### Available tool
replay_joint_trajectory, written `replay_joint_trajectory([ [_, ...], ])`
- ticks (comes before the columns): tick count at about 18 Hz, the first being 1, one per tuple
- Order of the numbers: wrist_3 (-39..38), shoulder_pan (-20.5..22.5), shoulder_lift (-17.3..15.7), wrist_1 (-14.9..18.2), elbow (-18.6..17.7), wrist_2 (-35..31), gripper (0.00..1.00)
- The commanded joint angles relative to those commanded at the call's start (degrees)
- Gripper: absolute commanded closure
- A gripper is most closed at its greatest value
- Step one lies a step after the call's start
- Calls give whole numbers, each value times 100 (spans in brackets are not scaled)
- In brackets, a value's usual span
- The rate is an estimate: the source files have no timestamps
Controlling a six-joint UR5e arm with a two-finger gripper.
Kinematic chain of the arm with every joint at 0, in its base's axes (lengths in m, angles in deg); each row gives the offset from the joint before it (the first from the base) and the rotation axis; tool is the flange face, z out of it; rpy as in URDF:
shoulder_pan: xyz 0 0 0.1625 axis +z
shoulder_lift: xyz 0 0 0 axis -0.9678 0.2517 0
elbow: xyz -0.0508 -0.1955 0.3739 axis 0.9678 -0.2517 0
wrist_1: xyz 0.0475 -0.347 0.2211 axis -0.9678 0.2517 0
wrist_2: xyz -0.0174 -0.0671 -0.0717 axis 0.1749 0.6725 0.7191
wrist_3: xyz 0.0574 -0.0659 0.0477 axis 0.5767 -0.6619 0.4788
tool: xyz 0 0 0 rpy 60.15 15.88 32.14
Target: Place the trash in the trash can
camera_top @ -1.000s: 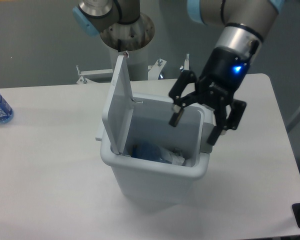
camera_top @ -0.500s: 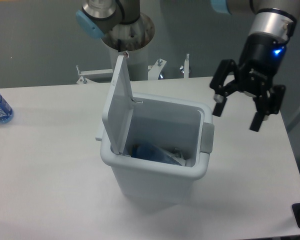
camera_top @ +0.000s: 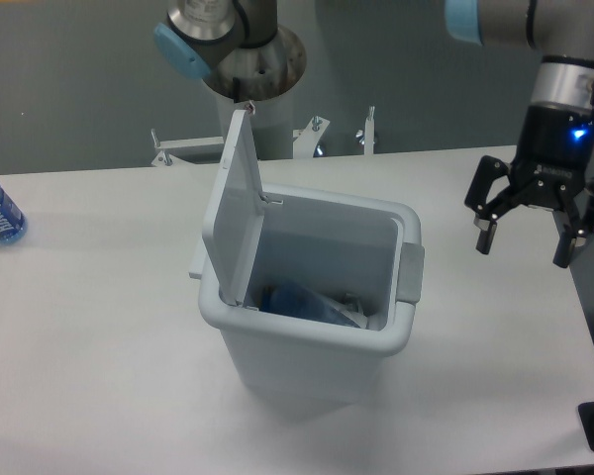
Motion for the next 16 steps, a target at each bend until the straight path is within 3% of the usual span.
replay_joint_trajectory([
  [5,1213,70,0,509,-27,-667,0],
  [8,1899,18,26,773,-35,-1562,0],
  [13,3051,-193,53,941,-44,-2724,0],
  [16,3184,-176,18,1002,-44,-2883,0],
])
